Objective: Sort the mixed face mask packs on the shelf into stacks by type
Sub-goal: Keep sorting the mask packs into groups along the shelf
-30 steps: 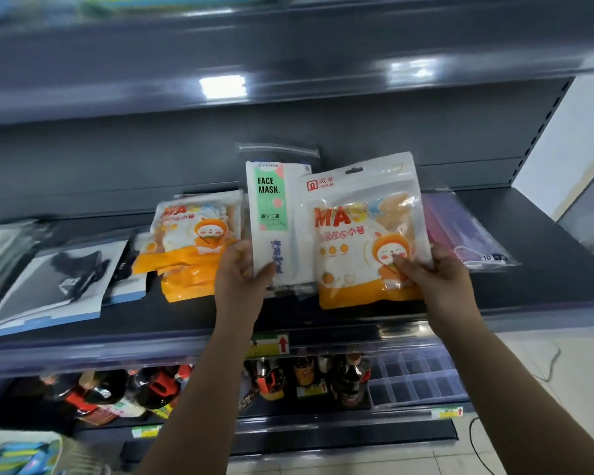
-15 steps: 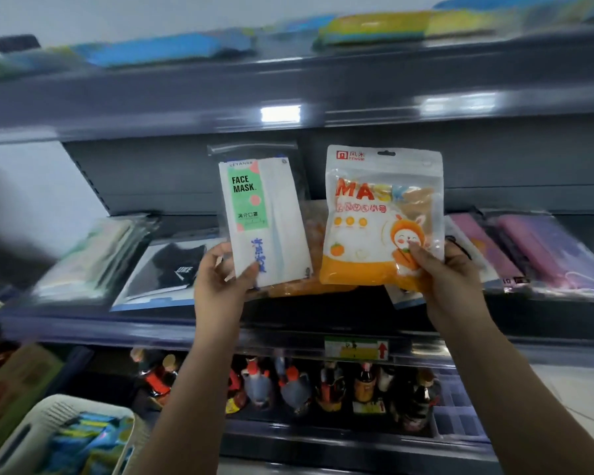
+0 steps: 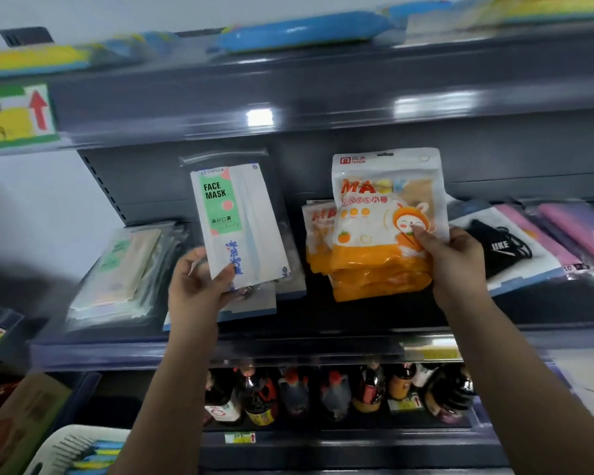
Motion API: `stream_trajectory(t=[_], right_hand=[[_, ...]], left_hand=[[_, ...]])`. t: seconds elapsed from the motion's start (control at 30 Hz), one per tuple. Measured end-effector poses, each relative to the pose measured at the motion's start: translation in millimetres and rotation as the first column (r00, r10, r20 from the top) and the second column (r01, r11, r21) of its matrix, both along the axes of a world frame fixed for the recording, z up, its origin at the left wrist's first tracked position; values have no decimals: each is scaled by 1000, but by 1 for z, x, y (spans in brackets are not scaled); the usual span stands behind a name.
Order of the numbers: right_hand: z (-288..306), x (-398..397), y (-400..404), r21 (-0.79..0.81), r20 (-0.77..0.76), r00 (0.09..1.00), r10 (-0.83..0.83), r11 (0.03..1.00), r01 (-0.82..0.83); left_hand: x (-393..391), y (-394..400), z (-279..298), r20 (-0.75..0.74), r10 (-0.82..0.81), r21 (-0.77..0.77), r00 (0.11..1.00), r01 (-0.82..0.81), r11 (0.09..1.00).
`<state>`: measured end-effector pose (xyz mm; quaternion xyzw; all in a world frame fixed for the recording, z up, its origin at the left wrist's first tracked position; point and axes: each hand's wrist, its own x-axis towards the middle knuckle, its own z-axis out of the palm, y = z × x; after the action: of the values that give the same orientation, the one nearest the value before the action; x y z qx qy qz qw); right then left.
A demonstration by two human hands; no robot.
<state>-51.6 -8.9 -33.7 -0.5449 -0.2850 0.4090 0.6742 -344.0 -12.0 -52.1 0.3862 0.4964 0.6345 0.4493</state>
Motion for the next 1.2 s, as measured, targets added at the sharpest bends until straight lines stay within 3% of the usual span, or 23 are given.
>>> stream_trajectory(t=[0.37, 0.43, 0.5, 0.57, 0.67, 0.77, 0.83, 0.93, 1.0, 1.1, 1.2], right_hand=[[14, -15, 35, -112, 137, 990, 26, 994, -11], [8, -14, 49, -116, 228, 974, 10, 993, 17], [-1, -12, 62, -128, 469, 883, -11, 989, 80], [-11, -11, 71, -135, 675, 738, -10, 981, 136], [-20, -8, 78, -139, 751, 660, 9, 980, 145], [-20, -3, 82, -107, 892, 452, 6, 974, 199], [-12, -4, 82, -19, 919, 389, -59, 981, 193], [6, -19, 79, 125, 914, 383, -134, 991, 48], [18, -40, 75, 141, 877, 473, -86, 987, -81], [28, -80, 67, 69, 719, 674, 168, 948, -310], [23, -120, 62, -62, 613, 650, 448, 848, -526]], left_hand=[[-22, 20, -7, 43, -40, -2, 998, 40, 999], [-20, 21, -7, 51, -27, 10, 998, 26, 1000], [-17, 22, -7, 50, -14, 12, 999, 14, 1000], [-14, 24, -6, 36, -6, 8, 999, 6, 1000], [-11, 29, -2, 40, 5, -2, 999, -5, 1000], [-8, 35, 2, 44, 12, -1, 999, -12, 1000], [-5, 37, 6, 37, 20, 6, 999, -21, 1000], [-3, 36, 8, 39, 46, 11, 998, -47, 999], [-5, 32, 8, 48, 70, 15, 996, -71, 997], [-14, 26, 6, 57, 75, 36, 996, -78, 996], [-27, 19, 7, 87, 63, 56, 994, -68, 996]])
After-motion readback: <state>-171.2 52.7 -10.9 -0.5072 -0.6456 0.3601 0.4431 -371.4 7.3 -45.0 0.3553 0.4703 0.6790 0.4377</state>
